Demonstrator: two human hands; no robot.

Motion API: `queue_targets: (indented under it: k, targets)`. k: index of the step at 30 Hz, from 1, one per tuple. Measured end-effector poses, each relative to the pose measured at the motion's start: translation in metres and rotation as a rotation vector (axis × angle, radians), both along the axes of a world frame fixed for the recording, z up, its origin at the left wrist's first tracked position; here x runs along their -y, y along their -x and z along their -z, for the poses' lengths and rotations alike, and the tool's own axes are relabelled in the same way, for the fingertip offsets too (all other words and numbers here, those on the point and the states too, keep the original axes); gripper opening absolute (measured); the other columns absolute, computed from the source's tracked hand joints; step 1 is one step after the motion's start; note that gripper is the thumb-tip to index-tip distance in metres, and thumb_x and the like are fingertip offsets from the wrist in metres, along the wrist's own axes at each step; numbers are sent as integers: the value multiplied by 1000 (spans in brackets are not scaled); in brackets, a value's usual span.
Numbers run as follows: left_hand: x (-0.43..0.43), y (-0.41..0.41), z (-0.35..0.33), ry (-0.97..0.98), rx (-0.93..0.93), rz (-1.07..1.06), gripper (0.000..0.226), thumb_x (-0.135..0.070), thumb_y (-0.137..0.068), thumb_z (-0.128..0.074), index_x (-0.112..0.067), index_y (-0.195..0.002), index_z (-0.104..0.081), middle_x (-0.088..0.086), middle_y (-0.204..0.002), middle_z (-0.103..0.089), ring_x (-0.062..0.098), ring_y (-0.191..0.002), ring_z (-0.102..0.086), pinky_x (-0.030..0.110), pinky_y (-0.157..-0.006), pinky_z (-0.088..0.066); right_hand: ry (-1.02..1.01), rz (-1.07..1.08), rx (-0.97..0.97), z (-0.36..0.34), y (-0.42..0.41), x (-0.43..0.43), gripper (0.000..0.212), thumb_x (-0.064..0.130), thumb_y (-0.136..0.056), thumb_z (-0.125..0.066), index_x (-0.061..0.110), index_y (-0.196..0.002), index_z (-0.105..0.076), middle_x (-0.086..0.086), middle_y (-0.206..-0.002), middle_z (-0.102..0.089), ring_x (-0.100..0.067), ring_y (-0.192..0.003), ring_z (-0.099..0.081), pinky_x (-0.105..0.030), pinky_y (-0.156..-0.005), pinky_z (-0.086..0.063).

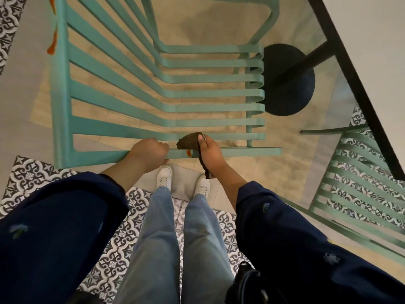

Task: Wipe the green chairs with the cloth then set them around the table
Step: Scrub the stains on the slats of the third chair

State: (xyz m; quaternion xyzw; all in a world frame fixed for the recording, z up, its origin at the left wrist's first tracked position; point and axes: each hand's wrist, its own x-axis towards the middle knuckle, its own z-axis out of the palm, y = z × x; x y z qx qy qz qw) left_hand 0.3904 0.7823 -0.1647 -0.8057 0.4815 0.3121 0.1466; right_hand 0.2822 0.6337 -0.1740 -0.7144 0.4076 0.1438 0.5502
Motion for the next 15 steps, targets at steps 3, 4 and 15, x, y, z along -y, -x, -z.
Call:
queue_targets:
  k: [3, 4, 15]
  targets:
    - [0, 1, 0, 6, 9, 28, 40, -38, -94, -45, -7, -117, -53, 14, -113, -64, 30, -107, -55, 37, -82, -48, -45, -11, 13, -1, 5, 4, 37, 27, -102, -31, 4, -115, -57, -13, -102, -65, -25, -93, -59, -27, -82, -41]
    - [0, 1, 1, 5, 13, 42, 39, -38, -94, -45, -7, -116, -54, 13, -113, -64, 30, -108, -55, 37, -82, -48, -72, 5, 28, -1, 7, 3, 35, 28, -102, -32, 7, -110, -58, -5, -88, -63, -19, -80, -57, -25, -75, -41]
    - [0, 0, 2, 11, 5, 30, 37, -37, -93, -47, -7, -113, -55, 14, -111, -65, 31, -107, -56, 38, -82, -49, 113, -388, 84, -5, 33, 7, 37, 23, -101, -36, 9, -131, -52, -16, -122, -63, -27, -107, -59, -22, -80, -38]
